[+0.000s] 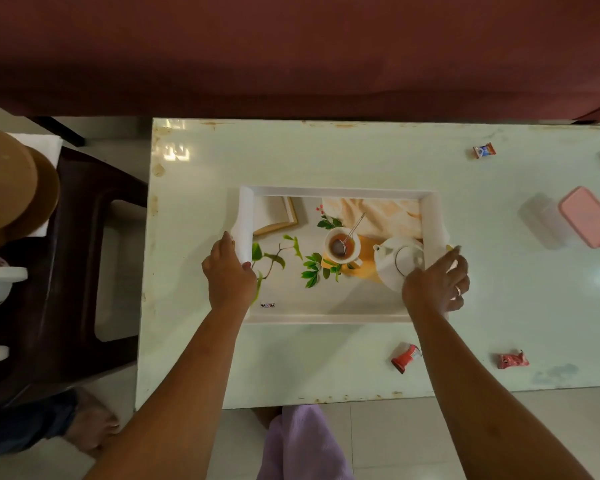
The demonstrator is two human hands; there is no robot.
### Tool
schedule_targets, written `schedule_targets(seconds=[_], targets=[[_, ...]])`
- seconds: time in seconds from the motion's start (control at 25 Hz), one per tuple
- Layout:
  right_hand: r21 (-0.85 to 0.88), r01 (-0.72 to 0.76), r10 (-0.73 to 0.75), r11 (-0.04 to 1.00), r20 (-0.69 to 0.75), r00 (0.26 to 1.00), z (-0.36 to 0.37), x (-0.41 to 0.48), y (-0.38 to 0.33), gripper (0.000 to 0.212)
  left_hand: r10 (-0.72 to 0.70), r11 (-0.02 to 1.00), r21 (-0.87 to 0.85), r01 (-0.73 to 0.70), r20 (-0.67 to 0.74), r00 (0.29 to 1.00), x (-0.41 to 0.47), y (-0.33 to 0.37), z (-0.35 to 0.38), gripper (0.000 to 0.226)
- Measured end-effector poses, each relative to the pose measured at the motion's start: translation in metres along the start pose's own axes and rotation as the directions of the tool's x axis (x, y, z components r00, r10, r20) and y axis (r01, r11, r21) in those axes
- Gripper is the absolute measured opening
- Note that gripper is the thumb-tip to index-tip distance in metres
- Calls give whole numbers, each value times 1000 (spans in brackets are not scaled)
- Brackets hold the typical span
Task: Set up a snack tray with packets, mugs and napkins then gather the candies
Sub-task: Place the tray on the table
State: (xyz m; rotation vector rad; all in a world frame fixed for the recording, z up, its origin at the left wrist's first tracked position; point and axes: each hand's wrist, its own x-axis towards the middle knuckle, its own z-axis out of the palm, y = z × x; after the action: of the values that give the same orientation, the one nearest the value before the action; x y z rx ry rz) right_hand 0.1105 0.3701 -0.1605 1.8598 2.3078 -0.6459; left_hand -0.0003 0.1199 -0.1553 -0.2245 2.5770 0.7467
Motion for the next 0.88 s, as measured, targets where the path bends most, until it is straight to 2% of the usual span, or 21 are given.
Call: schedule_targets(seconds=[0.12,0.24,0.44,0.64,0.88], targets=[[-40,173,-170,984,70,983,3,-27,-28,79,-33,996,-84,30,-38,999,-5,5,-8,61],[27,293,-293,956,181,939,6,-60,-68,77,-77,982,-180,57,-106,991,-6,15,-27,58],[72,563,-559,823,277,782,6,-118,-133,75,-150,926,-376,44,-259,954,-1,22,-70,54],[211,656,-685,725,311,658,6,-171,-195,66,-246,866,-499,41,-353,903,21,13,-119,52],[322,711,-780,625,307,546,16,-228,-253,60,-308,801,-597,-41,-469,828,32,-7,-185,49]])
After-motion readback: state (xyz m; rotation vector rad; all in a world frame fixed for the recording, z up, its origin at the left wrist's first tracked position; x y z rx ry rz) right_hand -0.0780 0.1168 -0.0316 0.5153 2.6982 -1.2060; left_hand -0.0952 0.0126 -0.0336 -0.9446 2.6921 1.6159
